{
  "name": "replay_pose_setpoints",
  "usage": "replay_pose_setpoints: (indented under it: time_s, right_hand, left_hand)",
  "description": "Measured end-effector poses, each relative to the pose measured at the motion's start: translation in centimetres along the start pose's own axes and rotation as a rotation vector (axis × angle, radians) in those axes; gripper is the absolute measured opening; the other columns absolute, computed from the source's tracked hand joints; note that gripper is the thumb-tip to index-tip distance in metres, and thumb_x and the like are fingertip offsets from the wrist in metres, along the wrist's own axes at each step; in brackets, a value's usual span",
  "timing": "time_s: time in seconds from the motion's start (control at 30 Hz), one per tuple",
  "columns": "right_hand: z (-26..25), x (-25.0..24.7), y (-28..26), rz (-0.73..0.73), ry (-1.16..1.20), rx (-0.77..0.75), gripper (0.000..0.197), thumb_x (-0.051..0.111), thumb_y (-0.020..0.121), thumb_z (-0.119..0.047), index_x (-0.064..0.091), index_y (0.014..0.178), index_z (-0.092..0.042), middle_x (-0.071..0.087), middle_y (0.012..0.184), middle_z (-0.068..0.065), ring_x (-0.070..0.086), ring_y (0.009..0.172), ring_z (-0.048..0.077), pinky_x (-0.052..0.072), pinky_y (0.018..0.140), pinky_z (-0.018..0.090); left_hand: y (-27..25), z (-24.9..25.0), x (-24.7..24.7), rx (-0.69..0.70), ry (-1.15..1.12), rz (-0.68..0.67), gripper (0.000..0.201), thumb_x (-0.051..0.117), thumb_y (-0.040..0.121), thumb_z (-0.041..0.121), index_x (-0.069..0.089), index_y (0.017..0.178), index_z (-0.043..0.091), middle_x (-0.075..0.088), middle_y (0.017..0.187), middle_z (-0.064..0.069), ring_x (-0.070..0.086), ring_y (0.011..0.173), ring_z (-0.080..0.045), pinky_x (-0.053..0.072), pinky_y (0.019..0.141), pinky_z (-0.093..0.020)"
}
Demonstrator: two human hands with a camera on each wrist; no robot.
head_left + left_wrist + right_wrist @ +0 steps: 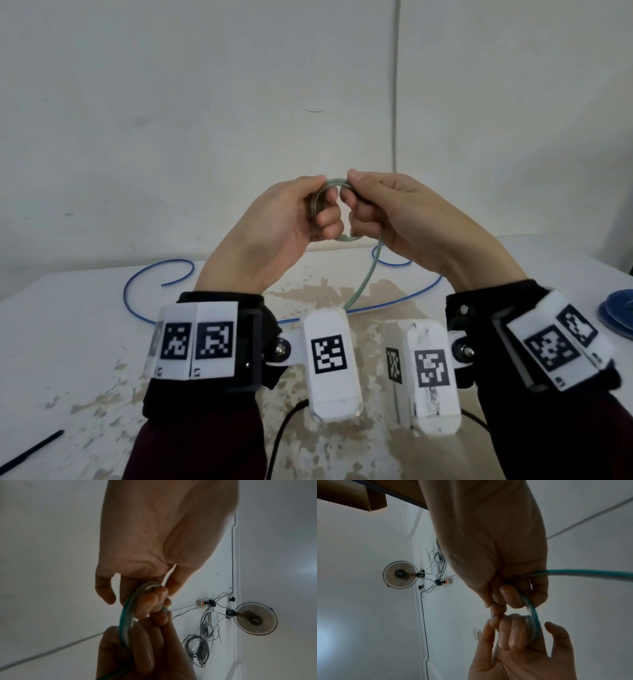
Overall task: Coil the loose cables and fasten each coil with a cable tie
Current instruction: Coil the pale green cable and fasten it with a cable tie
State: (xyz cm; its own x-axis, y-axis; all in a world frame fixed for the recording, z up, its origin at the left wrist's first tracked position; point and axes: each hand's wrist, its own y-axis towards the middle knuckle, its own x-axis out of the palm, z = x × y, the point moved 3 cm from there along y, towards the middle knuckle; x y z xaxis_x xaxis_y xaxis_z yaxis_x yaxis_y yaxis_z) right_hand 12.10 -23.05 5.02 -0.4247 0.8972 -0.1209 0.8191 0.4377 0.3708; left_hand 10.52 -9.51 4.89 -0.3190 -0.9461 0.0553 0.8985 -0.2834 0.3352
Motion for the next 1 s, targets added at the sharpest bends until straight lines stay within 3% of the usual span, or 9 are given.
replay_pose_setpoints:
  time_s: [0.1,0.27,0.43,0.53,0.6,0.73,0.8,0.93,1.0]
  right_hand:
    - [0.2,0.0,0.0,-0.025,-0.065,0.004,0.036,0.037,0.102,-0.025,0.05,0.072,-0.01,0.026,0.054,-0.005,0.026,0.049,0.011,0.029,0.059,0.023]
    - [0.2,0.2,0.1,0.004,0.071,-0.009,0.04,0.032,0.103,-0.025,0.057,0.077,-0.008,0.041,0.054,-0.001,0.047,0.053,0.011,0.046,0.061,0.017]
    - [0.0,-0.4,-0.1,-0.014,-0.003,-0.019,0.038,0.037,0.102,-0.026,0.054,0.073,-0.011,0.027,0.055,-0.003,0.033,0.052,0.012,0.034,0.053,0.014]
    - [-0.1,-0.1,-0.2,-0.019,0.096,-0.029,0.039,0.034,0.103,-0.025,0.057,0.077,-0.007,0.043,0.055,0.0,0.049,0.055,0.013,0.046,0.061,0.017]
    - [-0.3,0.0,-0.2,-0.017,0.172,-0.037,0.04,0.029,0.104,-0.023,0.056,0.08,-0.005,0.049,0.055,0.002,0.057,0.058,0.013,0.05,0.066,0.018]
    - [-0.1,-0.4,0.0,0.014,0.083,-0.03,0.039,0.03,0.104,-0.026,0.052,0.077,-0.01,0.028,0.054,-0.004,0.039,0.058,0.015,0.041,0.061,0.016]
    - [0.0,-0.3,0.0,0.01,0.07,-0.017,0.037,0.031,0.104,-0.028,0.054,0.08,-0.011,0.031,0.058,-0.001,0.041,0.063,0.016,0.043,0.064,0.017]
    - [-0.1,-0.1,-0.7,-0.129,-0.069,-0.052,0.012,0.057,0.093,-0.024,0.058,0.103,-0.017,0.061,0.081,-0.003,0.063,0.094,0.018,0.05,0.086,0.031]
    - [-0.1,-0.5,-0.9,-0.134,-0.197,-0.071,0.031,0.07,0.083,-0.013,0.057,0.111,-0.017,0.059,0.088,0.0,0.062,0.091,0.018,0.049,0.089,0.031]
  left_hand:
    - [-0.1,-0.2,0.3,0.023,0.082,0.004,0.035,0.035,0.102,0.018,0.043,0.069,0.009,0.035,0.075,-0.01,0.035,0.051,-0.011,0.037,0.052,-0.018]
    - [0.1,0.2,0.2,0.126,0.015,0.095,0.035,0.034,0.103,0.017,0.041,0.07,0.01,0.032,0.064,-0.003,0.03,0.053,-0.01,0.03,0.057,-0.02]
    - [0.0,0.1,0.9,0.075,-0.032,0.009,0.034,0.034,0.102,0.015,0.042,0.069,0.01,0.048,0.062,0.0,0.03,0.052,-0.011,0.031,0.051,-0.02]
    - [0.1,0.2,1.0,0.142,-0.03,0.033,0.035,0.032,0.103,0.016,0.041,0.069,0.01,0.048,0.059,0.005,0.03,0.053,-0.01,0.029,0.057,-0.021]
    - [0.1,0.3,0.8,0.164,-0.075,0.063,0.036,0.031,0.103,0.017,0.041,0.07,0.01,0.038,0.054,0.005,0.024,0.057,-0.014,0.028,0.062,-0.025]
    - [0.1,0.2,0.8,0.081,-0.101,0.03,0.034,0.033,0.103,0.018,0.044,0.071,0.01,0.031,0.062,0.0,0.028,0.054,-0.011,0.029,0.053,-0.02]
    - [0.1,0.1,0.8,0.084,-0.119,0.029,0.034,0.032,0.103,0.019,0.044,0.073,0.01,0.033,0.068,-0.001,0.029,0.054,-0.01,0.03,0.054,-0.019]
    - [0.2,0.3,0.3,0.101,-0.132,0.097,0.035,0.029,0.104,0.021,0.04,0.072,0.012,0.033,0.055,0.006,0.027,0.051,-0.009,0.03,0.06,-0.021]
    - [0.2,0.3,0.2,0.091,-0.134,0.112,0.035,0.03,0.104,0.022,0.04,0.072,0.013,0.031,0.055,0.006,0.027,0.051,-0.009,0.029,0.058,-0.02]
